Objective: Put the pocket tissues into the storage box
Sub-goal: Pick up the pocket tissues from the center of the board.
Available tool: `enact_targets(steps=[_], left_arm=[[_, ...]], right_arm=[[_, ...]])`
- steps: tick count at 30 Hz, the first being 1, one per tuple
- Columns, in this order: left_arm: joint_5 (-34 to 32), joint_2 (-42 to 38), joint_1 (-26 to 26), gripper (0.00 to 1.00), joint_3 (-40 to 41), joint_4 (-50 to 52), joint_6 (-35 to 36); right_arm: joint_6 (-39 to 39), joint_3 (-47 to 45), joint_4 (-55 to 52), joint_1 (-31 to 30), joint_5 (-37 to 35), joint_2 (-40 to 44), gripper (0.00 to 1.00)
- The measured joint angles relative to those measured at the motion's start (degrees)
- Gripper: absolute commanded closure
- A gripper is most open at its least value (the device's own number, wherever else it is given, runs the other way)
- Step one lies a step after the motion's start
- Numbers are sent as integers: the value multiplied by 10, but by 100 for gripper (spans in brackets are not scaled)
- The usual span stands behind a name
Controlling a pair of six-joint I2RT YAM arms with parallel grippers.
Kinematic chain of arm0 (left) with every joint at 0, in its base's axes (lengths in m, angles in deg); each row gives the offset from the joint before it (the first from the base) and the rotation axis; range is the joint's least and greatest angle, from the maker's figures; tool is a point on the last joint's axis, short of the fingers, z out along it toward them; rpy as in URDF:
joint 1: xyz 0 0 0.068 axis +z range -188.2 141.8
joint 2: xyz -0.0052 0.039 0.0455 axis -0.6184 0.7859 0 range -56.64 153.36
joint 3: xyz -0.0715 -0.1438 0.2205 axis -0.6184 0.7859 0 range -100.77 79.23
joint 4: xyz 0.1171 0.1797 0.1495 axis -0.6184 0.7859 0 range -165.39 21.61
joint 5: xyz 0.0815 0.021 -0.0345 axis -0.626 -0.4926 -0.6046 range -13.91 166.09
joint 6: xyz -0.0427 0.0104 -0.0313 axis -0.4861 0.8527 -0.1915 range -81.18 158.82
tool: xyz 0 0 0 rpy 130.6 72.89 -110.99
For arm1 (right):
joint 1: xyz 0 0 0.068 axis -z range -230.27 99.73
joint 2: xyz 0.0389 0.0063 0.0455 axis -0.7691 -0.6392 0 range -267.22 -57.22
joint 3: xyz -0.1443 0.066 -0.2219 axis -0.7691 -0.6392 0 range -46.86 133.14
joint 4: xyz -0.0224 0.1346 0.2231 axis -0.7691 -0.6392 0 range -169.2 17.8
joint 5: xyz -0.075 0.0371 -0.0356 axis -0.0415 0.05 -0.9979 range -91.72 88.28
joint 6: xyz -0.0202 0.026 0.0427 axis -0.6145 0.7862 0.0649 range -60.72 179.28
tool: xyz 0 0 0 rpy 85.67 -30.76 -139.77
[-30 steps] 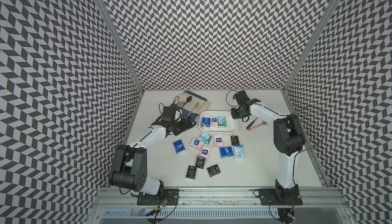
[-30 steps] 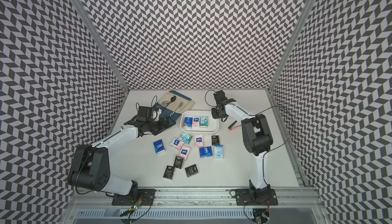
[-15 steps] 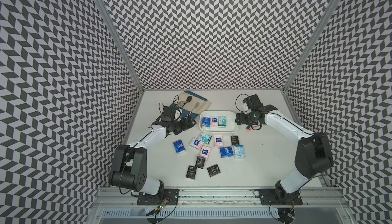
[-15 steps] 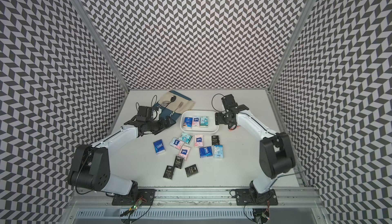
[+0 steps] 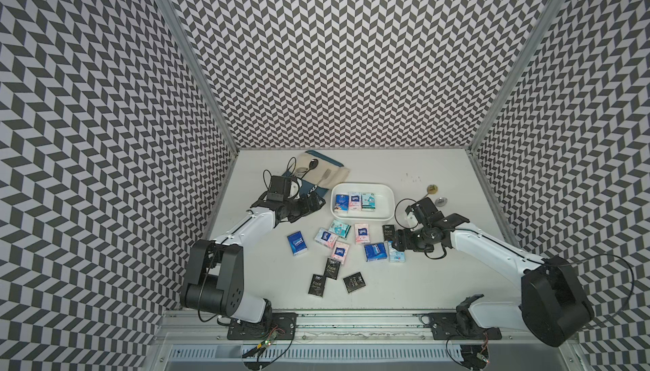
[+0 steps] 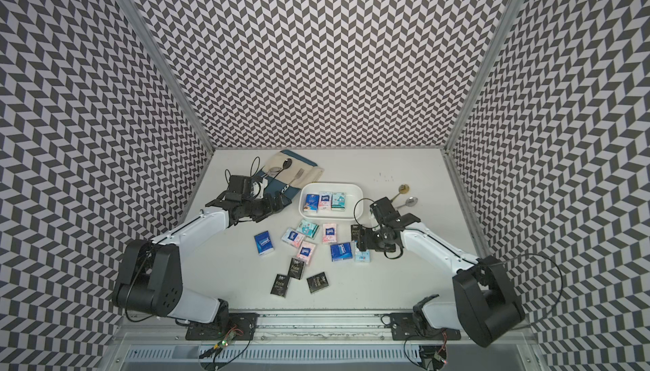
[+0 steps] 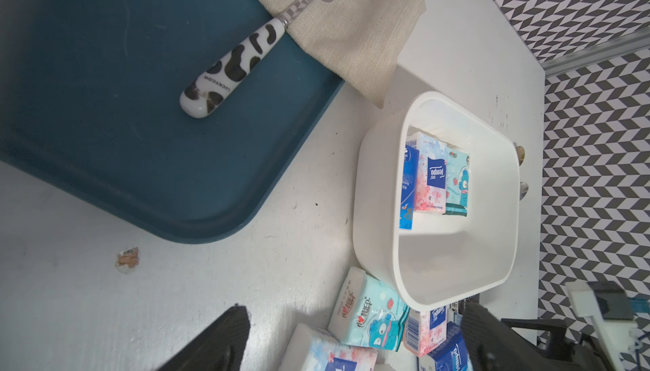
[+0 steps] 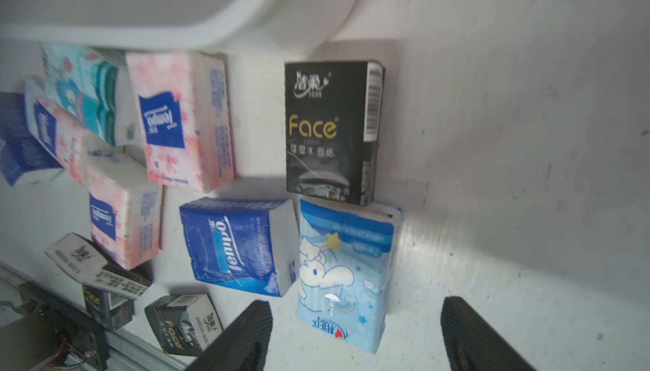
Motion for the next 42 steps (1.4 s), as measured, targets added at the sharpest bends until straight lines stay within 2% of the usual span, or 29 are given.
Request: enact_targets(steps=[8, 14, 17, 21, 26, 29, 42], left_arm=[[-2, -12, 10, 0, 6, 0, 2], [1, -26, 52, 0, 19, 5, 7], [2, -40, 79, 0, 27, 10, 10], [2, -53, 106, 0, 30, 18, 17], [3, -56, 109, 0, 30, 19, 19], [5, -56, 109, 0, 30, 20, 19], [29, -33, 109, 0, 23, 12, -9]], right_arm=[[26, -13, 35, -31, -14, -19, 19], [42, -5, 42, -51, -53, -57, 23], [50, 5, 42, -58, -70, -76, 27], [58, 18, 41, -65, -89, -94, 38], [67, 23, 41, -67, -106, -102, 50], [68, 27, 35, -67, -109, -102, 53], [63, 92, -102, -67, -142, -50, 56]])
